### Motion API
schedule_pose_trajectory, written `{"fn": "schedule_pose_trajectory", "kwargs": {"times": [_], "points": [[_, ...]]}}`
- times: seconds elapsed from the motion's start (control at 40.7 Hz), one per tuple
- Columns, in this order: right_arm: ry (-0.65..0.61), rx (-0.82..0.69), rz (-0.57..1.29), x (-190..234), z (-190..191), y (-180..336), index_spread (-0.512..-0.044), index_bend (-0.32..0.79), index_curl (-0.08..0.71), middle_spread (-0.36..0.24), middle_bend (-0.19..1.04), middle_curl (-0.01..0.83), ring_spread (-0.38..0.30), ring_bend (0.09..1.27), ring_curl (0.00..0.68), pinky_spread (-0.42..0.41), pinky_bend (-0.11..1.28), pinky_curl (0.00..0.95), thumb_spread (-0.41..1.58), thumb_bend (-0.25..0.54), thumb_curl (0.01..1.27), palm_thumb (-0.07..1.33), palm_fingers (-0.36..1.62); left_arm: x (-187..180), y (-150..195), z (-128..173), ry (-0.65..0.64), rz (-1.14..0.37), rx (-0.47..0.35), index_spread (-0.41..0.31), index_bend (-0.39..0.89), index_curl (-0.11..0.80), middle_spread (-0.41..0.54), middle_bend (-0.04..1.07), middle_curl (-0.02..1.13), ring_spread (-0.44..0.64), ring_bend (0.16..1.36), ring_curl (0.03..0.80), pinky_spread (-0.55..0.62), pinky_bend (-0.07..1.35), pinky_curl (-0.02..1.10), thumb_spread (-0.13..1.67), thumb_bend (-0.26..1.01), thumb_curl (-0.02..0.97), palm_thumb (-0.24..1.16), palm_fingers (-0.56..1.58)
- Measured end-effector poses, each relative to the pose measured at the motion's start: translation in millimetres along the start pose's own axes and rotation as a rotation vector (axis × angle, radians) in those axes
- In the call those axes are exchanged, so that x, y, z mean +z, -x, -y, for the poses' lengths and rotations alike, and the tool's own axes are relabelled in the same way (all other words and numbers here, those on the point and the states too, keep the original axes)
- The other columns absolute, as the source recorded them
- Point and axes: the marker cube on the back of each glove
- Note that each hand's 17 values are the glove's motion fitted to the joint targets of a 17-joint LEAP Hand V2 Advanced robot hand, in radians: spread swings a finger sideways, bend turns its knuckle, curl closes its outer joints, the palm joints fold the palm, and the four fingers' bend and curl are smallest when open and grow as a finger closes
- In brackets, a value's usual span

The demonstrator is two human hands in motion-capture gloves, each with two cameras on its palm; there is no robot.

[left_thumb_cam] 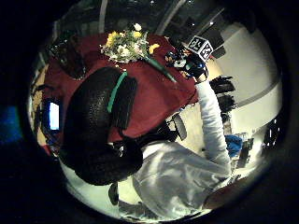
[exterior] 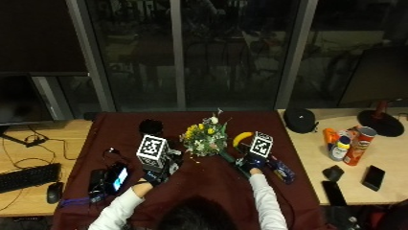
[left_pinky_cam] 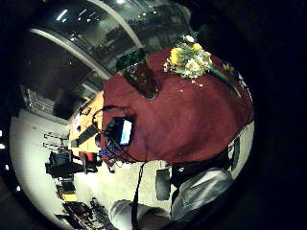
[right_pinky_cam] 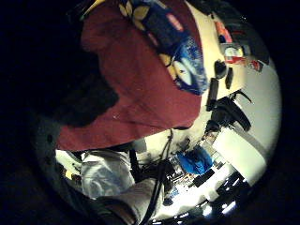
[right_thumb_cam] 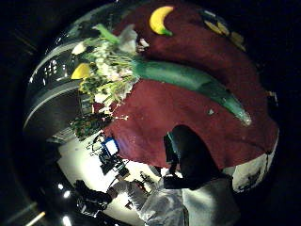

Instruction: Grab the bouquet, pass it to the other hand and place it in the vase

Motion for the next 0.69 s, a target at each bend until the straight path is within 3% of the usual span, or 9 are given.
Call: {"fn": "schedule_pose_trajectory", "kwargs": {"times": [0.049, 0.147, 0.295, 0.688], "points": [[0.095, 0.02, 0.014, 14.2, -8.0, -1.4, -0.18, 0.06, 0.034, 0.014, 0.29, 0.412, -0.114, 0.82, 0.409, -0.025, 0.91, 0.382, 1.05, -0.018, 0.36, 0.59, 0.54, 1.9, 2.5, -0.4, 0.005, -0.007, -0.007, 0.031, 0.11, 0.182, 0.103, 0.26, 0.39, 0.12, 0.65, 0.322, 0.11, 0.44, 0.35, 1.21, -0.02, 0.263, 0.25, 0.34], [0.106, 0.024, 0.024, 12.5, -42.8, 1.3, -0.169, 0.07, 0.048, 0.001, 0.3, 0.422, -0.118, 0.79, 0.402, -0.031, 0.89, 0.372, 1.05, -0.022, 0.37, 0.6, 0.57, 2.4, 5.7, -3.9, 0.035, -0.019, -0.023, 0.031, 0.1, 0.182, 0.104, 0.25, 0.39, 0.12, 0.65, 0.323, 0.12, 0.44, 0.36, 1.21, -0.02, 0.266, 0.25, 0.34], [0.003, 0.098, 0.023, 27.0, -25.4, -5.6, -0.159, 0.07, 0.066, -0.011, 0.29, 0.426, -0.127, 0.77, 0.401, -0.045, 0.86, 0.368, 1.04, -0.021, 0.37, 0.6, 0.6, 5.7, 14.8, -4.0, 0.063, -0.023, -0.04, 0.031, 0.1, 0.184, 0.106, 0.25, 0.39, 0.13, 0.64, 0.323, 0.12, 0.44, 0.36, 1.21, -0.02, 0.27, 0.25, 0.34], [0.001, 0.09, -0.019, 50.0, -25.0, -2.9, -0.153, 0.05, 0.079, -0.033, 0.28, 0.441, -0.14, 0.74, 0.403, -0.064, 0.82, 0.365, 1.05, -0.015, 0.39, 0.64, 0.63, 12.2, 18.1, -1.9, 0.082, -0.042, -0.051, 0.031, 0.11, 0.194, 0.114, 0.24, 0.4, 0.15, 0.62, 0.323, 0.12, 0.44, 0.37, 1.21, -0.02, 0.272, 0.24, 0.33]]}}
